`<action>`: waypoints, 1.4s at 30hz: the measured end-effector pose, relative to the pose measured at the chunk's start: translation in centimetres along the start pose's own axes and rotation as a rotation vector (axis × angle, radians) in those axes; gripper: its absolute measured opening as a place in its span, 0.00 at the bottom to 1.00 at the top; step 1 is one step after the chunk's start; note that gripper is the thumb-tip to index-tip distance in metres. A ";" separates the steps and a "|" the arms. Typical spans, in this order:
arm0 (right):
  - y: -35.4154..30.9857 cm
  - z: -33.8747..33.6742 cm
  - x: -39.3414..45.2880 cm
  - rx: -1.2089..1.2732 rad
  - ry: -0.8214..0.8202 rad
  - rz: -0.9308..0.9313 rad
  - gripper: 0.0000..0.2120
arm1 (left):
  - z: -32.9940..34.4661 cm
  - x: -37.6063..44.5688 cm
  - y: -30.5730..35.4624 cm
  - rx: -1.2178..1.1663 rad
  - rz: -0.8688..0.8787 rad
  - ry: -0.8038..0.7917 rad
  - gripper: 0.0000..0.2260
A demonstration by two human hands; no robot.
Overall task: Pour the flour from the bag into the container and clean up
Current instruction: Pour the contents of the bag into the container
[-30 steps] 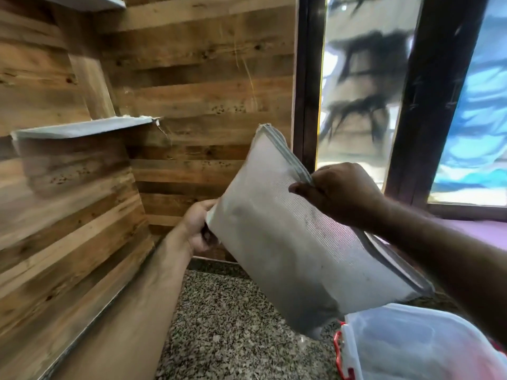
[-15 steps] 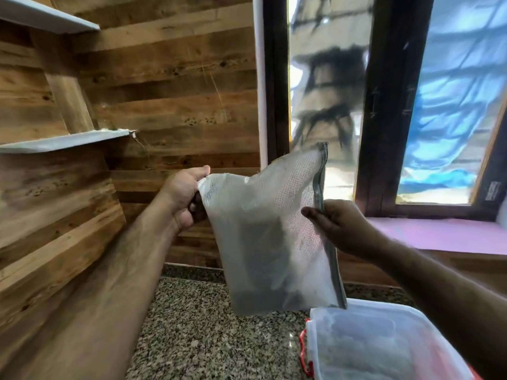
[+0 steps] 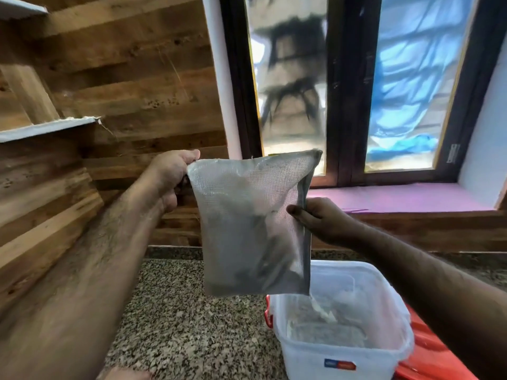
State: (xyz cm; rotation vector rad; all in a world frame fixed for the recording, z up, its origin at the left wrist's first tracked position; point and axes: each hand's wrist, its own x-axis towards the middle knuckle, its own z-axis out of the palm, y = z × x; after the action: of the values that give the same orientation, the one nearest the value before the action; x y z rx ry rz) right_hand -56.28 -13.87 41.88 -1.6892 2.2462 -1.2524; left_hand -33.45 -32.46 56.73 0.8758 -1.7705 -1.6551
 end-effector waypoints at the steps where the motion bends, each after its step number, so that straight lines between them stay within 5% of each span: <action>1: 0.4 0.1 -0.5 0.034 -0.015 0.026 0.31 | 0.5 -0.2 -0.2 0.018 0.002 0.002 0.16; 4: 1.5 0.5 -2.1 0.132 -0.067 0.089 0.19 | 1.7 -0.6 -1.0 0.056 0.003 0.006 0.18; 12: 3.6 1.3 -5.3 0.245 -0.034 0.144 0.14 | 3.6 0.7 -2.3 0.134 -0.022 -0.006 0.17; 19: 4.3 1.4 -7.8 0.215 -0.009 0.215 0.17 | 5.8 1.2 -2.4 0.239 0.018 -0.008 0.11; 23: 4.9 1.3 -8.8 0.225 -0.033 0.250 0.18 | 6.7 1.7 -2.6 0.271 0.023 0.010 0.23; 26: 5.5 1.2 -9.2 0.243 0.004 0.281 0.18 | 7.6 1.3 -2.3 0.313 0.005 -0.025 0.12; 29: 5.9 1.2 -9.4 0.161 -0.016 0.289 0.16 | 8.2 1.2 -2.2 0.347 0.008 -0.052 0.16; 32: 6.3 1.4 -9.8 0.161 -0.033 0.303 0.13 | 9.0 1.0 -2.0 0.360 0.011 -0.072 0.08; 42: 6.8 1.6 -11.4 0.148 -0.028 0.384 0.19 | 12.2 1.7 -2.0 0.514 0.035 -0.119 0.12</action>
State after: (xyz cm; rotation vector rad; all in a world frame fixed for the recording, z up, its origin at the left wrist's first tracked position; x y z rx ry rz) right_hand -56.24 -4.92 31.95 -1.1460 2.2527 -1.2514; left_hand -43.77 -26.12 53.68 0.9674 -2.3331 -1.2643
